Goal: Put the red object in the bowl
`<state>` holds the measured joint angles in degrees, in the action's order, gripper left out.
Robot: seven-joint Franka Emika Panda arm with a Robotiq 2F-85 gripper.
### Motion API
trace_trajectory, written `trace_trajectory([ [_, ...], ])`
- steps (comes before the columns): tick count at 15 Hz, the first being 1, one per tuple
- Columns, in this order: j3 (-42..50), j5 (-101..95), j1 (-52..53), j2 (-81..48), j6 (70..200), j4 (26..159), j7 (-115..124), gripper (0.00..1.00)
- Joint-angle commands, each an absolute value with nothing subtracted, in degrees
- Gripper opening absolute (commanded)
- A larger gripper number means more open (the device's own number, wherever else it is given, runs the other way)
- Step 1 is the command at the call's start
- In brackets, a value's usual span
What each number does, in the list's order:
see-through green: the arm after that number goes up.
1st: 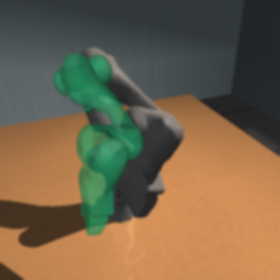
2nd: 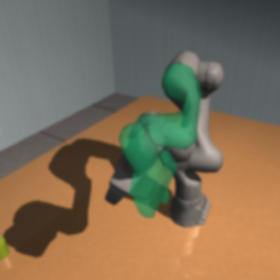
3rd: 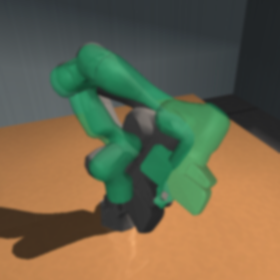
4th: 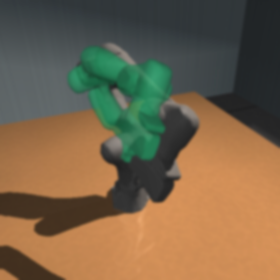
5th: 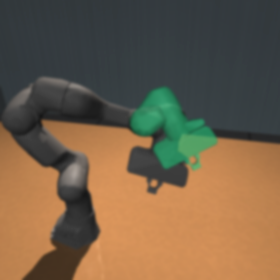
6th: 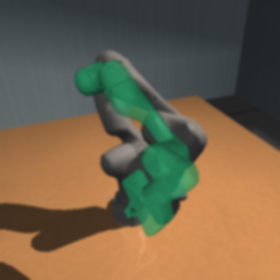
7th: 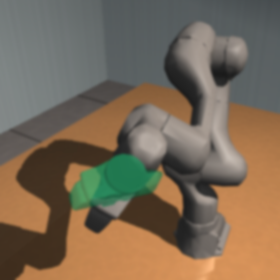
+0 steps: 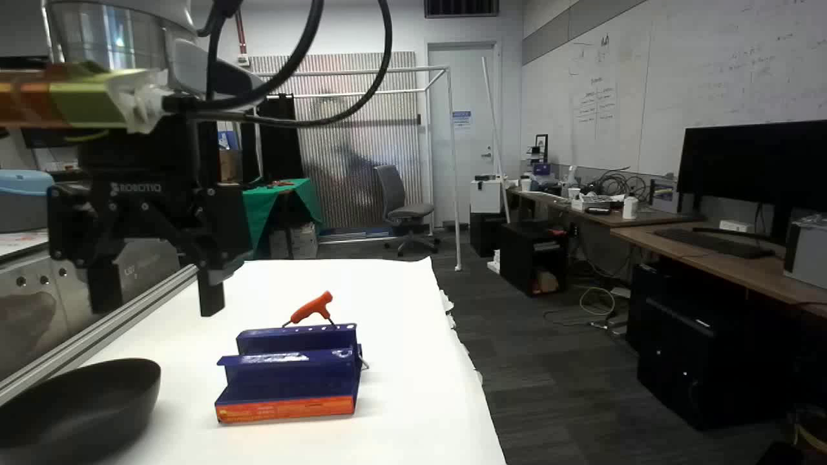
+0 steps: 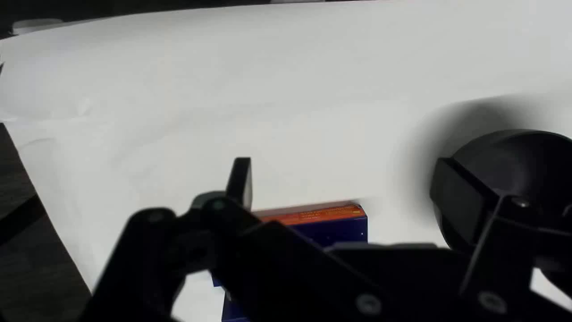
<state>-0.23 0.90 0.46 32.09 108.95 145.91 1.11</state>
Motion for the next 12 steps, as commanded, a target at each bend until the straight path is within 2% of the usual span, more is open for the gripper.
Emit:
trace_trajectory([
  [1,-0.3,0.9,0.4,32.1,108.9,145.8,1.1,1.00],
  [9,-0.3,0.9,0.4,32.2,108.9,145.7,1.1,1.00],
  [12,-0.9,1.4,-0.3,26.1,110.4,140.6,4.8,1.00],
])
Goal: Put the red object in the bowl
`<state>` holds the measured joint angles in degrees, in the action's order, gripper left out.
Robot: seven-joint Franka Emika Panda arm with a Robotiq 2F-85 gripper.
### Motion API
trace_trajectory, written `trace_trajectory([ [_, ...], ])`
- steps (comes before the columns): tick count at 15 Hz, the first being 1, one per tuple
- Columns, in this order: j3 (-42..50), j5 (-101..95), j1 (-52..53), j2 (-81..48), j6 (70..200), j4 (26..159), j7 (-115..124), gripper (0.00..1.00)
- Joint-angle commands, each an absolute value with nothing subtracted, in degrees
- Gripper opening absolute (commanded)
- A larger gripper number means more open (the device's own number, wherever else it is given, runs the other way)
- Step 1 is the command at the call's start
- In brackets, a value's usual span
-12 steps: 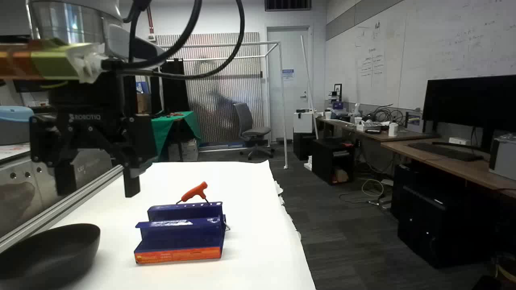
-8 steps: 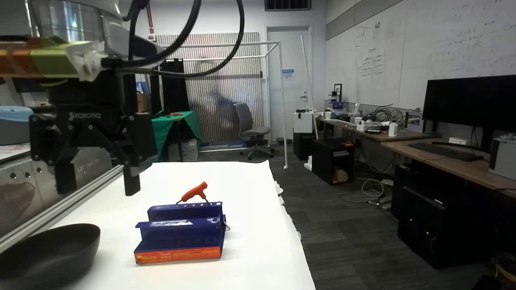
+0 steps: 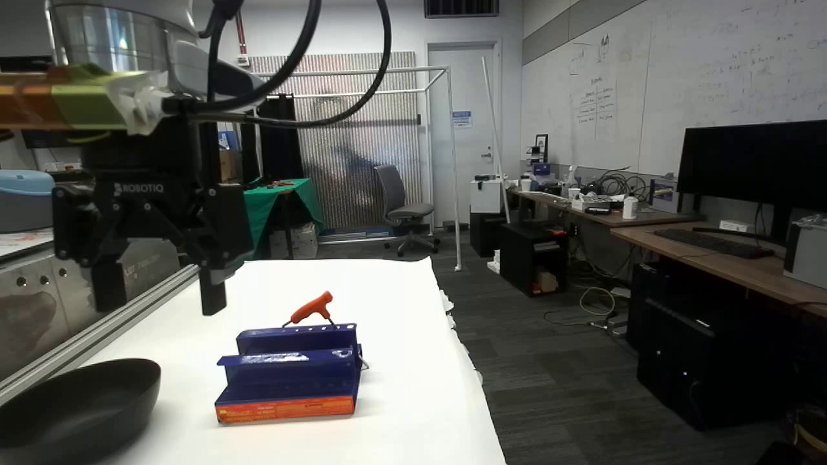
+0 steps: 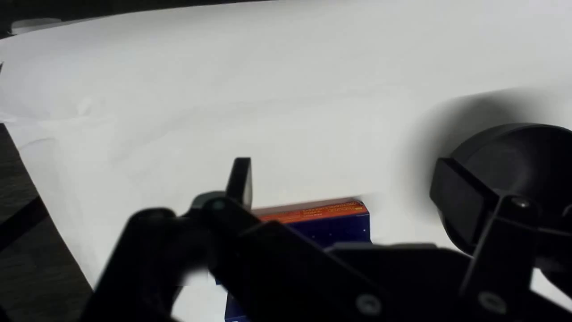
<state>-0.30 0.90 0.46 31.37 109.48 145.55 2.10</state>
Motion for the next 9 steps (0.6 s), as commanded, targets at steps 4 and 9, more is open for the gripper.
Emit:
trace_trajectory([
  [4,-1.2,1.5,-1.1,15.7,113.4,131.1,11.7,1.00],
  [9,-1.3,0.0,-2.0,2.2,120.1,119.8,25.2,1.00],
])
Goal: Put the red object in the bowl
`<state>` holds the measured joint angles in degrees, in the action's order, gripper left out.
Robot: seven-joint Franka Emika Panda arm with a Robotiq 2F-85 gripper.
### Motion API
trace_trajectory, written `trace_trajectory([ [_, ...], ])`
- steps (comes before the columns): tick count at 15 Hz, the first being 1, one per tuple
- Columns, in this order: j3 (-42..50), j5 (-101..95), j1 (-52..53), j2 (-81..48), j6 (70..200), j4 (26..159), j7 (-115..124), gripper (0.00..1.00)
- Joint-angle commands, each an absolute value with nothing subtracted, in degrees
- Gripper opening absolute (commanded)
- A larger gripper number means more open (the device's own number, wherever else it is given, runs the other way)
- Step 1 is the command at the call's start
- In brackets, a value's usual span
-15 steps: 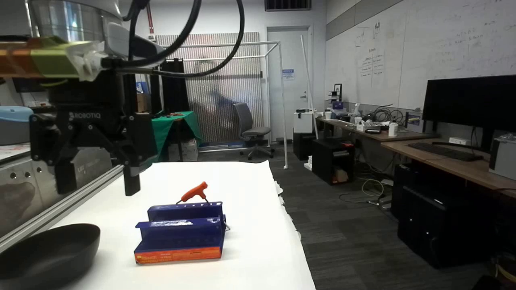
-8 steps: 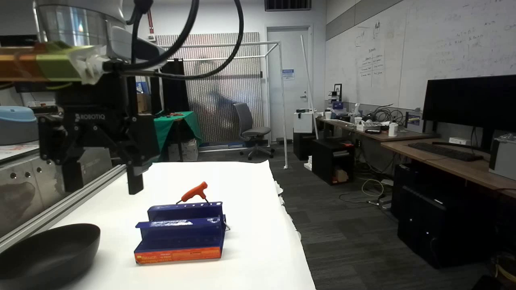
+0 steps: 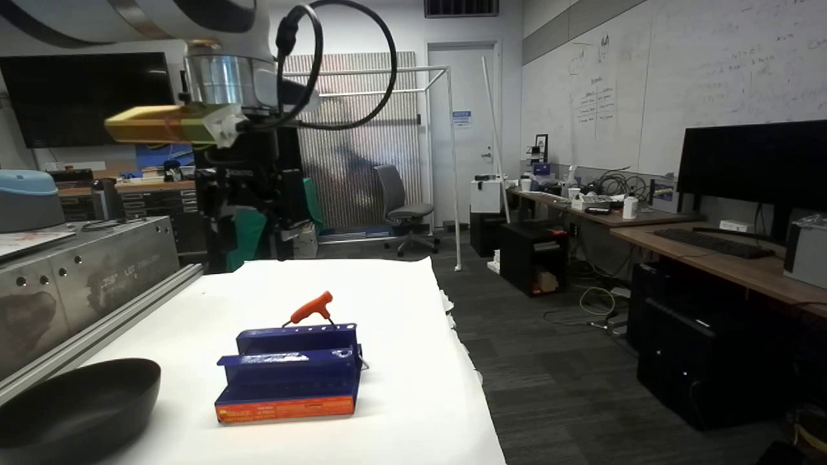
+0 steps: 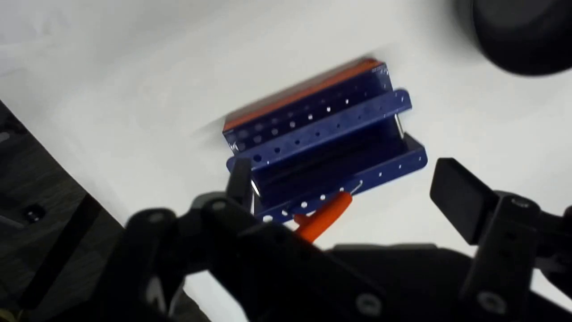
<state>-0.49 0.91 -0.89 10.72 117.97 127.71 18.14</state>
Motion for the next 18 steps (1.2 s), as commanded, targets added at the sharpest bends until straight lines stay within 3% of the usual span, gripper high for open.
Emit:
trace_trajectory([
  [1,-1.4,-0.9,-1.8,-0.4,122.0,118.4,28.7,1.00],
  [6,0.6,-9.1,0.5,-9.9,130.3,114.3,43.6,1.00],
  [12,2.5,-12.7,3.3,-14.9,127.5,111.5,54.0,1.00],
  [13,2.7,-13.0,3.6,-15.1,127.5,111.5,55.0,0.75],
  [14,2.9,-13.7,4.1,-15.3,127.4,111.5,56.1,0.74],
  [18,3.1,-15.0,4.9,-15.1,129.0,112.2,58.7,0.42],
])
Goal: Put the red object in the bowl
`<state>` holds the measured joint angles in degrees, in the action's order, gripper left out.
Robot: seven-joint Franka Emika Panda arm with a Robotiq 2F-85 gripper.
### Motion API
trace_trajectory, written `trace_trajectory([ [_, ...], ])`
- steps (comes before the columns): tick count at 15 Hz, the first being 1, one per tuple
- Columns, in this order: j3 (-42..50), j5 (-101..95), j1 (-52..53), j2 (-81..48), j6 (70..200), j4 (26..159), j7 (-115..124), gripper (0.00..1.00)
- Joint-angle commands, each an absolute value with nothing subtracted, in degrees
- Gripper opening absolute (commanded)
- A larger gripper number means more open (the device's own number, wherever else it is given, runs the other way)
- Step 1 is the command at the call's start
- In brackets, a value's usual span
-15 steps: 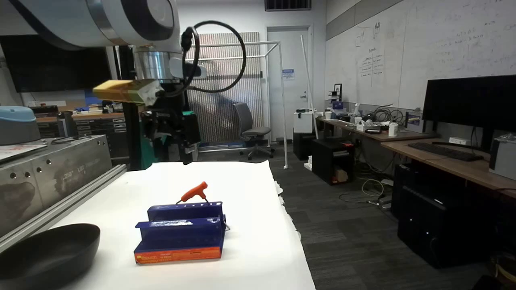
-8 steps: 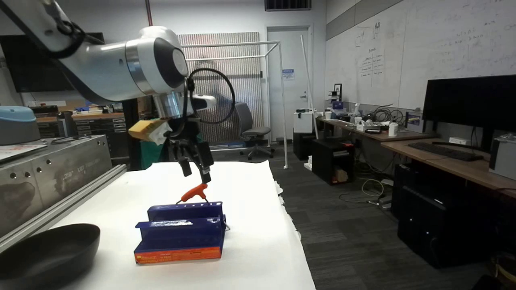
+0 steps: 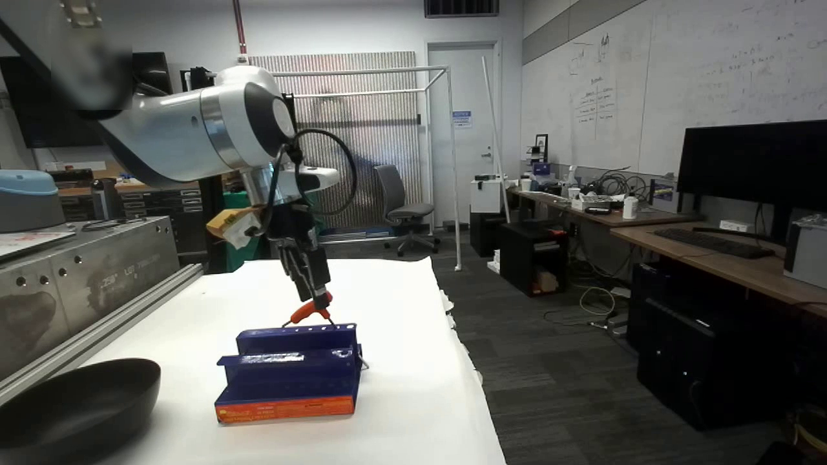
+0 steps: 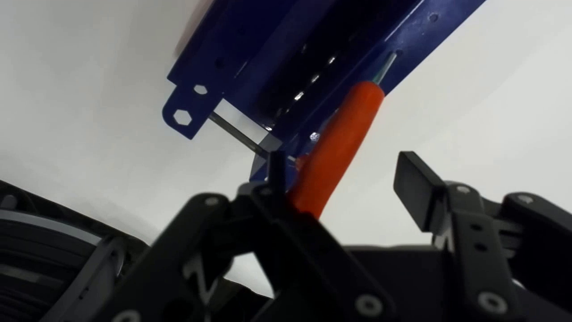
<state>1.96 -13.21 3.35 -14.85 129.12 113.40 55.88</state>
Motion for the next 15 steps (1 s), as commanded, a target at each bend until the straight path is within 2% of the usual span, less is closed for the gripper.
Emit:
trace_trajectory([
  [1,3.1,-15.0,5.0,-15.0,128.9,112.4,59.2,0.35],
  [3,3.3,-15.5,5.0,-14.6,129.3,112.7,60.4,0.20],
  [5,3.6,-16.3,4.9,-14.1,129.5,112.9,61.8,0.12],
  [6,3.8,-16.7,4.9,-13.9,129.7,113.0,62.6,0.11],
  [7,4.0,-17.2,4.9,-13.6,129.8,113.2,63.9,0.16],
  [15,1.9,-34.7,11.2,-9.7,128.3,115.6,77.0,0.16],
])
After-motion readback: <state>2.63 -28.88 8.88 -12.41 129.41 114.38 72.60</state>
